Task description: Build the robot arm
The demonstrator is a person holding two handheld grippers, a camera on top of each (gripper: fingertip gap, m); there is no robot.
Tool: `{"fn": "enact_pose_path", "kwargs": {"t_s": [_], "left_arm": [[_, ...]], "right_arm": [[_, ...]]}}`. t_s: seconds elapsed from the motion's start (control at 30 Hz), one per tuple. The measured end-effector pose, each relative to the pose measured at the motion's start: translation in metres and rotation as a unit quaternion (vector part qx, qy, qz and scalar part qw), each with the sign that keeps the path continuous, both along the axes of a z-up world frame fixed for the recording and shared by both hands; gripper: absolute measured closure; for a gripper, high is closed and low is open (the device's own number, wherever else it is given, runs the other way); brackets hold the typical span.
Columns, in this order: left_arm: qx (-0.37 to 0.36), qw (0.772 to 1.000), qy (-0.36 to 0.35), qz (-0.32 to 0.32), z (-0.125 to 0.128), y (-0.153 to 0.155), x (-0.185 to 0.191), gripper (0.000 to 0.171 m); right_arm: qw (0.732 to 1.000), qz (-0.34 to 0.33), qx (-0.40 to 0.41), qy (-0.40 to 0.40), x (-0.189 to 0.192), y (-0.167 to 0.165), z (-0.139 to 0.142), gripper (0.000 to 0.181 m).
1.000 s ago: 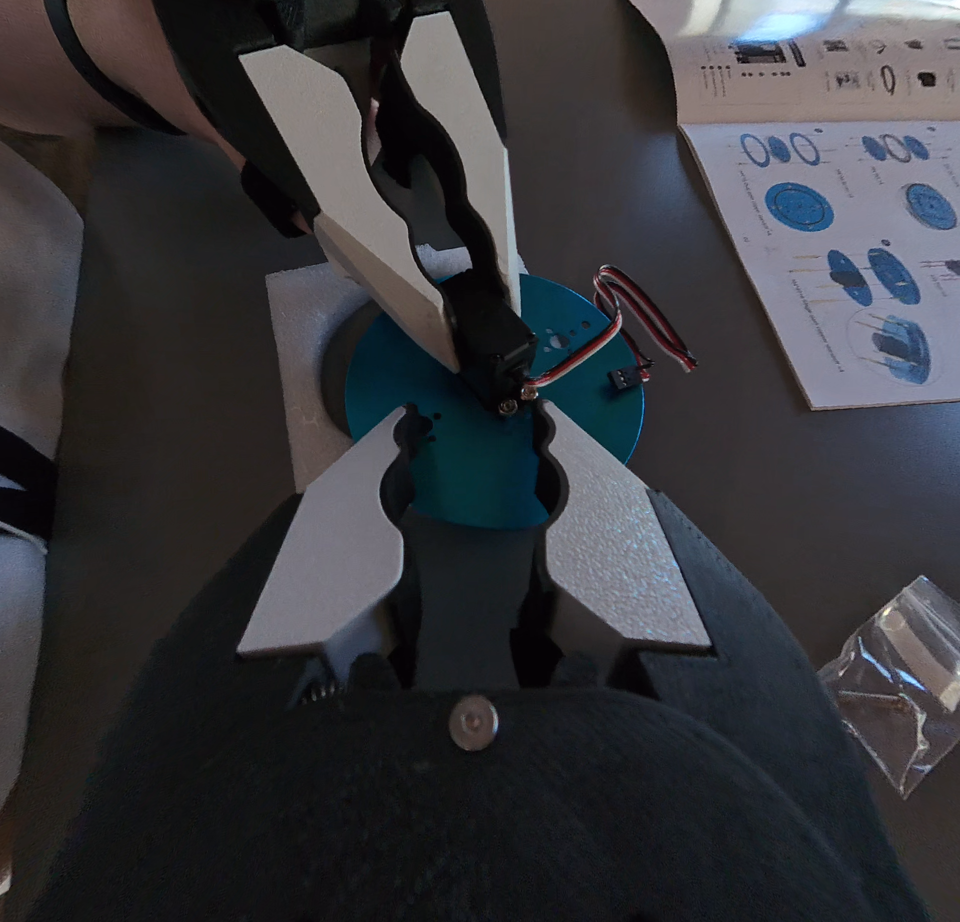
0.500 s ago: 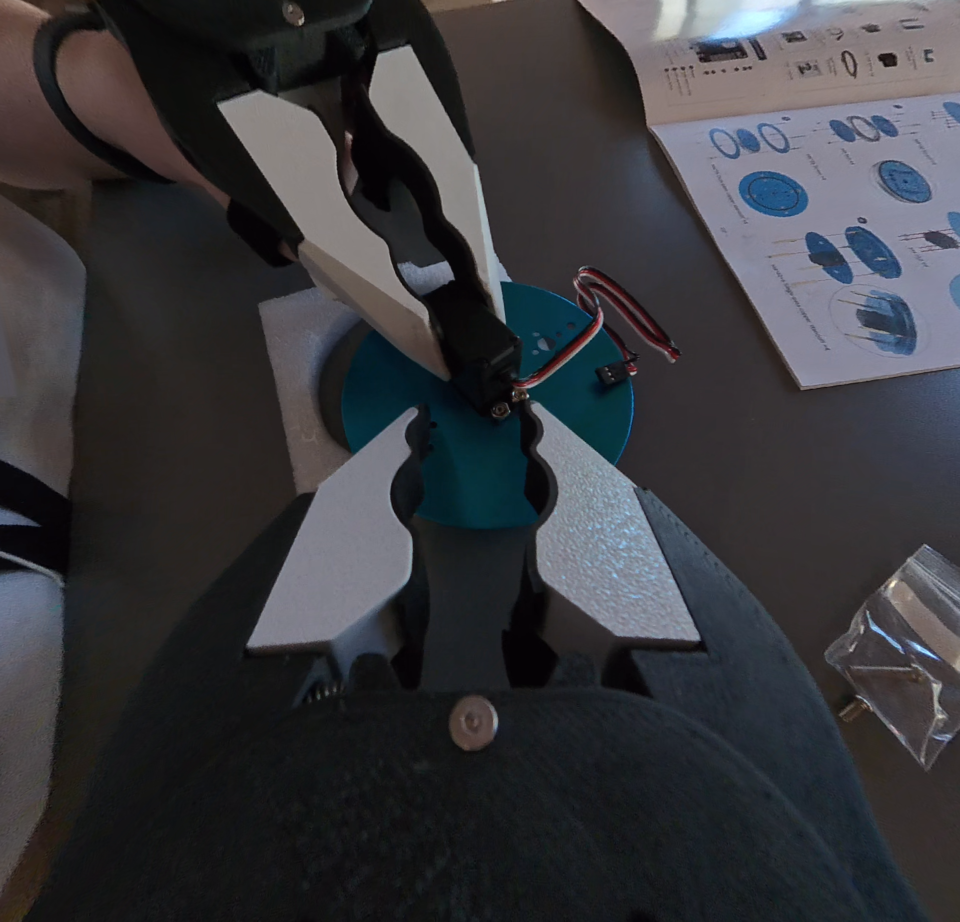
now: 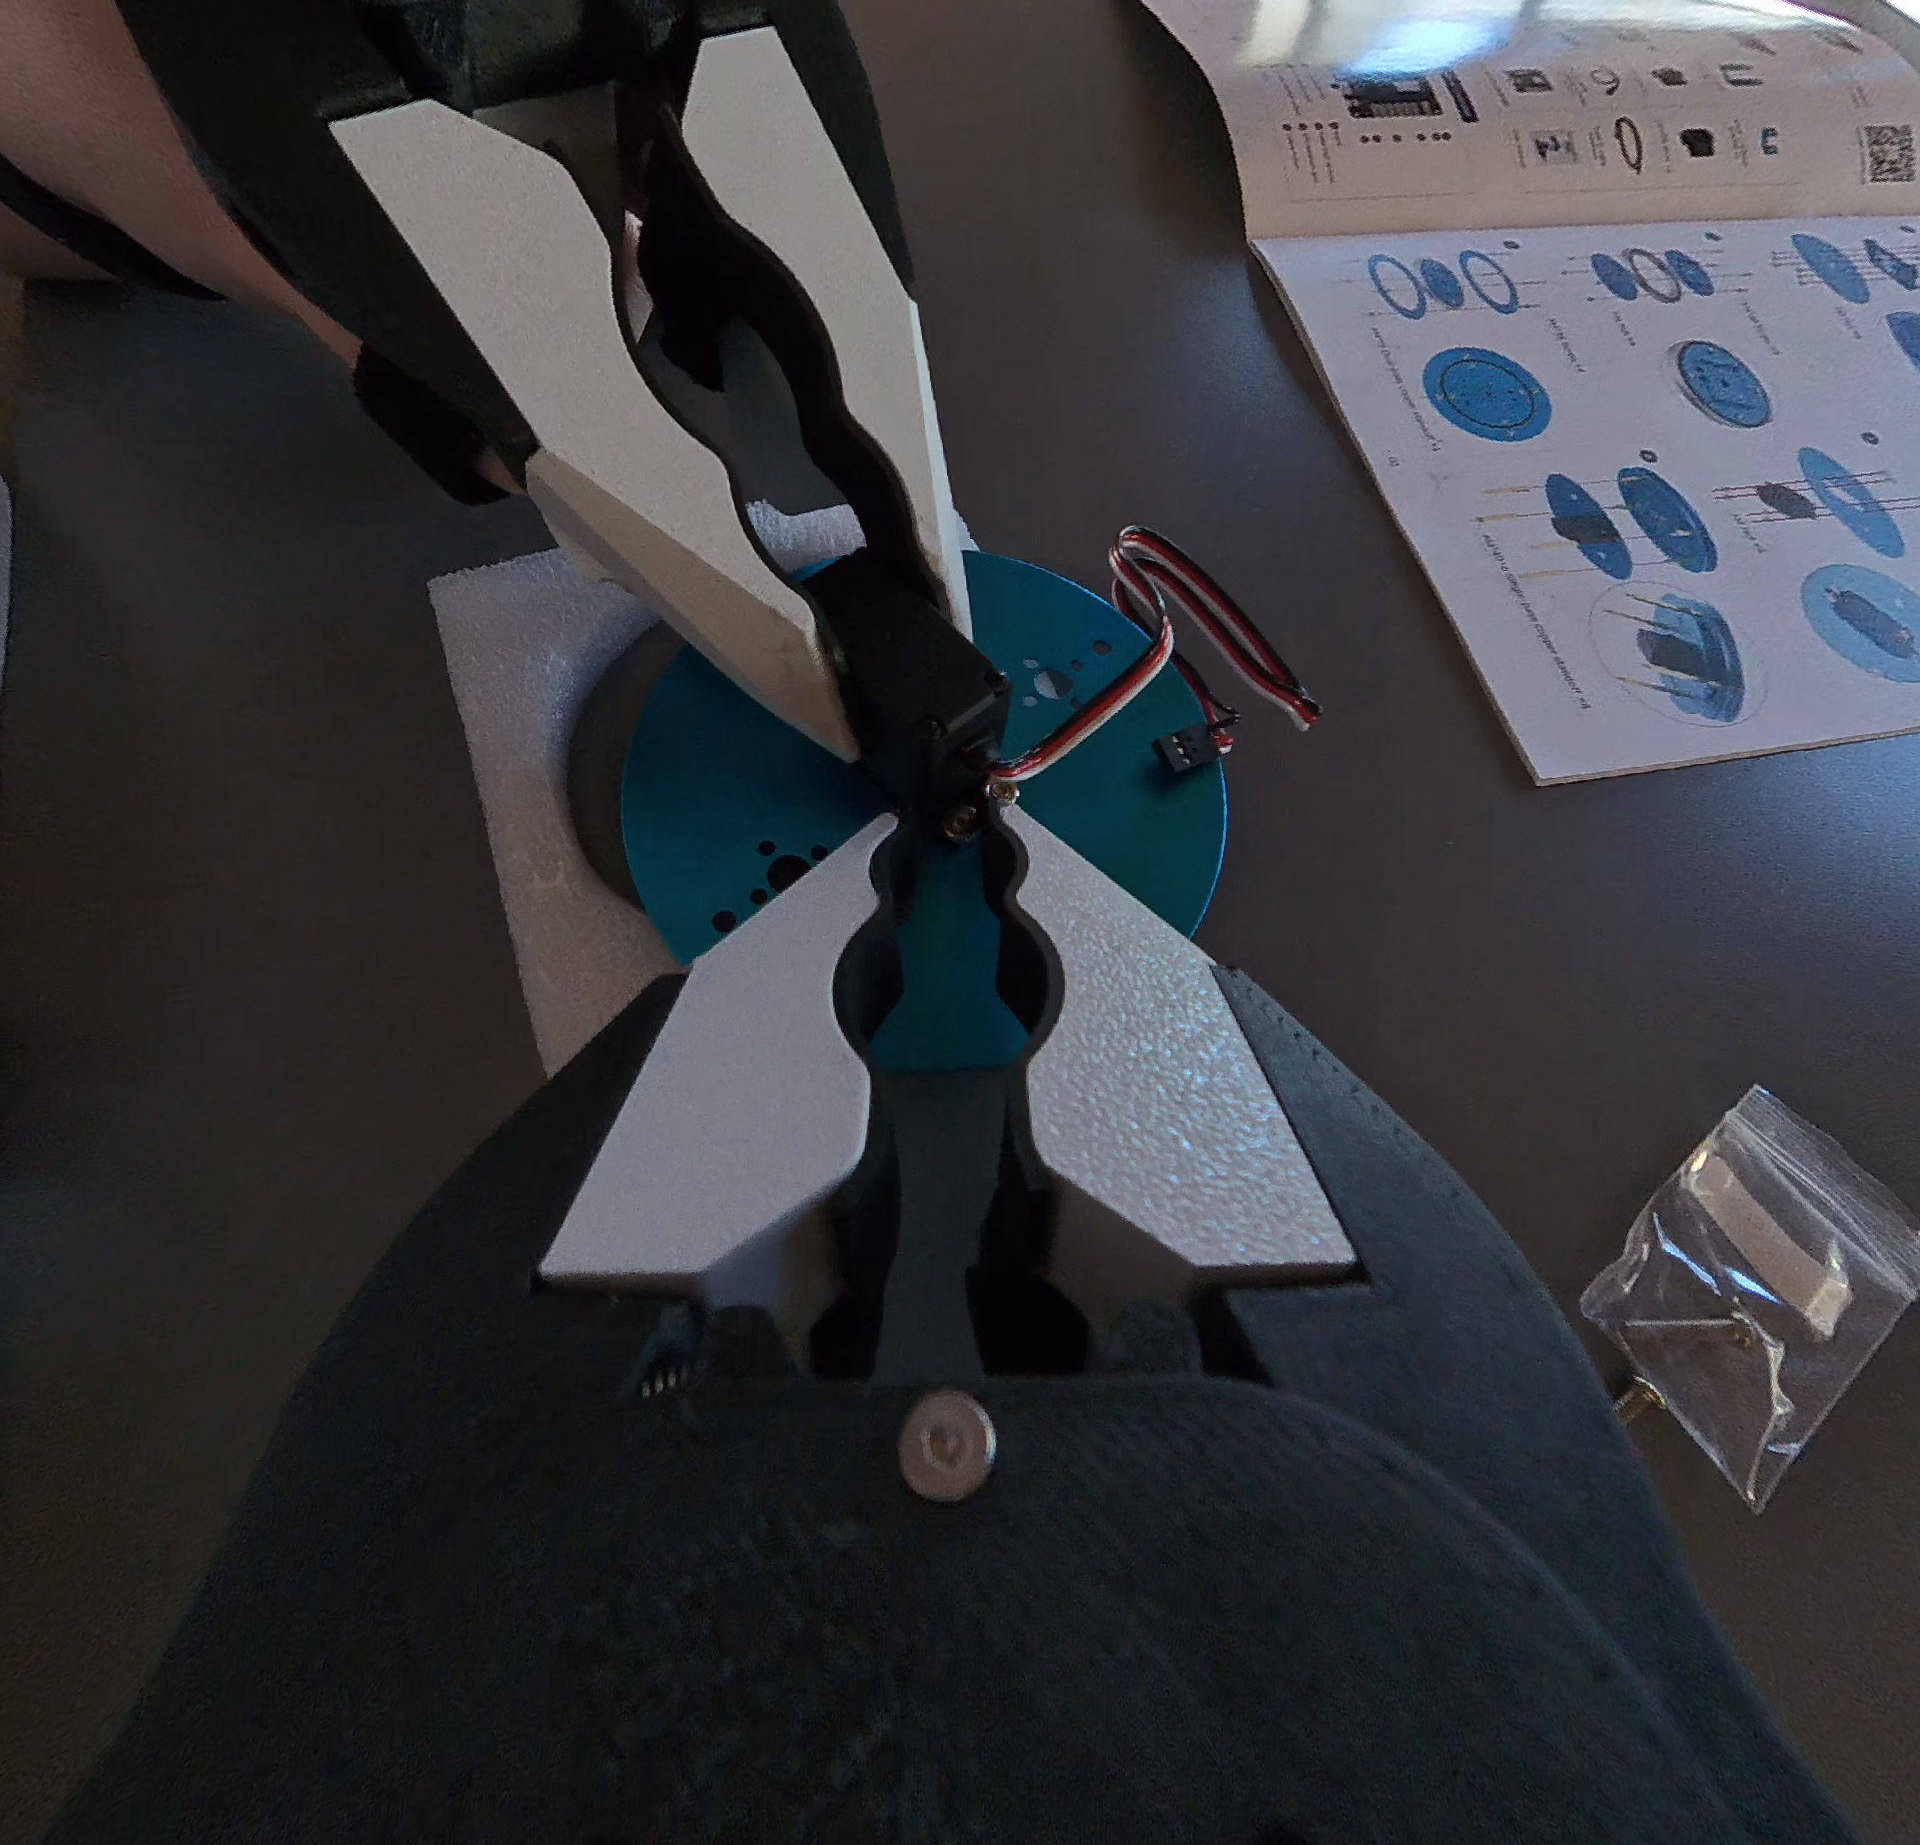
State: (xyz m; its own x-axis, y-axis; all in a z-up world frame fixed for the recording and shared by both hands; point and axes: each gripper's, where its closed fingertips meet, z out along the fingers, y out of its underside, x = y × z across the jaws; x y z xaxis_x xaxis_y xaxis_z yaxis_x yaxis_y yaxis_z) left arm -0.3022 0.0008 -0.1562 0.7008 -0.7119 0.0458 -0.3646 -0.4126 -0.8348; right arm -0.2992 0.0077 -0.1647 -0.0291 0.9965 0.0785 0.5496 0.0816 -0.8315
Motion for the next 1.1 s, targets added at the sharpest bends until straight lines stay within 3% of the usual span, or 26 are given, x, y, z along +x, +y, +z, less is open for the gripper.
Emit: {"fn": "enact_pose_path", "kwargs": {"t_s": [0.47,1.1], "left_arm": [[0.000,1.000,0.000,0.003,-0.0001,0.0011,-0.0003,0.149],[0.002,1.000,0.001,0.031,-0.0004,0.0044,0.0002,0.149]], "right_arm": [[0.999,0.004,0.033,-0.007,-0.0010,0.0016,-0.0001,0.170],[0.998,-0.040,0.040,-0.020,0.0018,0.0064,-0.0002,0.171]]}}
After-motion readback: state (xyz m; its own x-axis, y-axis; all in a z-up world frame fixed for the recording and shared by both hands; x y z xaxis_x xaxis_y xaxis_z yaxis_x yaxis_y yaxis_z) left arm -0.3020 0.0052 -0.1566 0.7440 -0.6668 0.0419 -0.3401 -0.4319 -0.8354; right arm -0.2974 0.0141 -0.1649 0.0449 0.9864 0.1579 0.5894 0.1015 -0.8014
